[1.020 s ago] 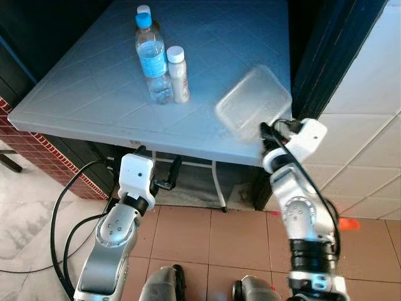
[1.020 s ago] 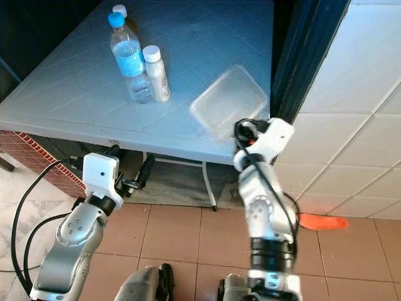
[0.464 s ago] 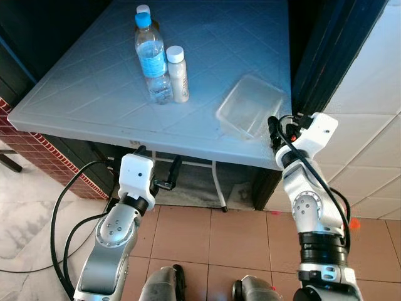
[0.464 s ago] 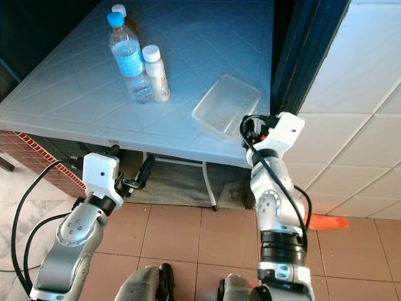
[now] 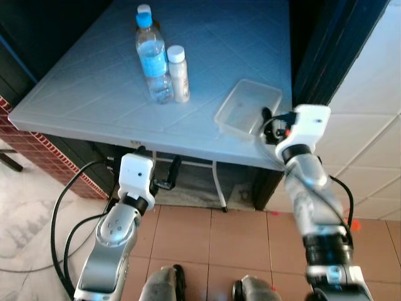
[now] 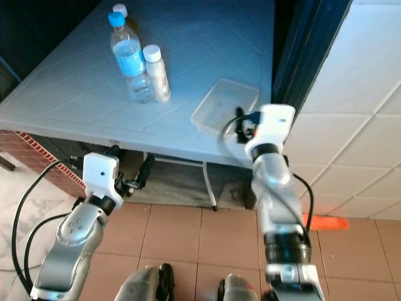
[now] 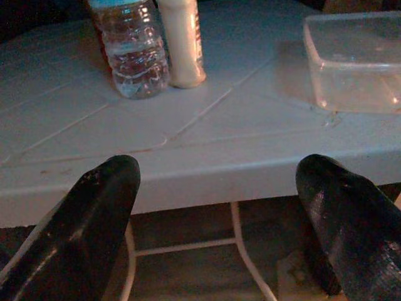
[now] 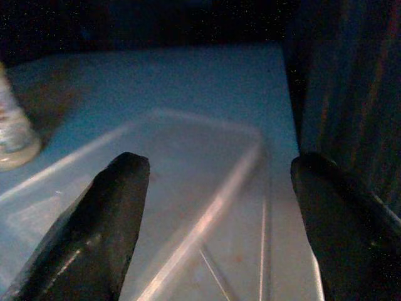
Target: Restocking fridge
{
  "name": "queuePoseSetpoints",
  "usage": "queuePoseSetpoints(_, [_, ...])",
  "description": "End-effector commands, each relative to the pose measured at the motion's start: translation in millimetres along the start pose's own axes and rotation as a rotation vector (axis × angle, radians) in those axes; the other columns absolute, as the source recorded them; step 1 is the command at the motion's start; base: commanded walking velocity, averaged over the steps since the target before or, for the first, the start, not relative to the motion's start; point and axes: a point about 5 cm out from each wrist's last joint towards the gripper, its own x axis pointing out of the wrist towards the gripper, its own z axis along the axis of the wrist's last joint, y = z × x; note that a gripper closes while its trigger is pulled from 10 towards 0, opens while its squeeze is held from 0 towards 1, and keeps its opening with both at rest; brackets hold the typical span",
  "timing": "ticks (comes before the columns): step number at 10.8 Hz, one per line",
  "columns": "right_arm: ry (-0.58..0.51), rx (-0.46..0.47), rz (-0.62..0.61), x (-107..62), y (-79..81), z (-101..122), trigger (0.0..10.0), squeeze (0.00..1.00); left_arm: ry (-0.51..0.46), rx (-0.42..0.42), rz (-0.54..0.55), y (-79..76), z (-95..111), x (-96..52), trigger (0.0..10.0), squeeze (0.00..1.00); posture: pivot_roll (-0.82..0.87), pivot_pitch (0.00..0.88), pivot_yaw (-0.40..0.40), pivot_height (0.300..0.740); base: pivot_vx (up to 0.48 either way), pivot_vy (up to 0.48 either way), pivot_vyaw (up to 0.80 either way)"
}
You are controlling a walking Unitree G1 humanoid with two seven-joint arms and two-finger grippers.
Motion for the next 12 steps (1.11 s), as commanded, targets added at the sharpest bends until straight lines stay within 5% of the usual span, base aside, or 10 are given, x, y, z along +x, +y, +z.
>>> queuePoseSetpoints(1, [-0.058,-0.043,0.042,-3.8,11.7,7,10.0,1.00,0.007,0.006,0.017,2.6,-2,0.2,10.0,0.00,-0.02,0.109,0.073,0.740,0.000,0.000,0.00])
queuePoseSetpoints(3, [-0.064,-0.028,0.233,-9.3,41.7,5,10.0,1.00,0.002,-0.003,0.030,2.3,-2,0.5,10.0,0.00,-0.03,0.110,0.070,0.740,0.000,0.000,0.00])
queuePoseSetpoints(5, [0.048,-0.017,0.346,-7.0,55.8,-12,10.0,0.98,0.016,-0.012,0.050,3.6,-5,0.2,10.0,0.00,-0.03,0.110,0.065,0.740,0.000,0.000,0.00])
queuePoseSetpoints(6, [0.102,-0.115,0.440,-7.4,59.4,-25,10.0,0.90,0.016,-0.017,0.053,3.5,-5,0.5,10.0,0.00,-0.03,0.109,0.062,0.740,0.000,0.000,0.00])
queuePoseSetpoints(8, [0.134,-0.305,0.466,-2.0,47.2,-36,10.0,0.82,0.022,-0.015,0.057,3.5,-6,-0.2,10.0,0.00,-0.03,0.114,0.061,0.740,0.000,0.317,0.00])
queuePoseSetpoints(10, [0.151,-0.364,0.515,2.5,43.8,-42,10.0,0.66,0.019,-0.007,0.051,2.5,-6,0.1,10.0,0.00,-0.02,0.117,0.066,0.740,0.000,0.000,0.00])
queuePoseSetpoints(12, [0.136,-0.350,0.614,-9.1,47.0,-45,10.0,0.64,0.021,-0.002,0.054,3.7,-6,-1.1,10.0,0.00,-0.02,0.121,0.069,0.740,0.000,0.000,0.00])
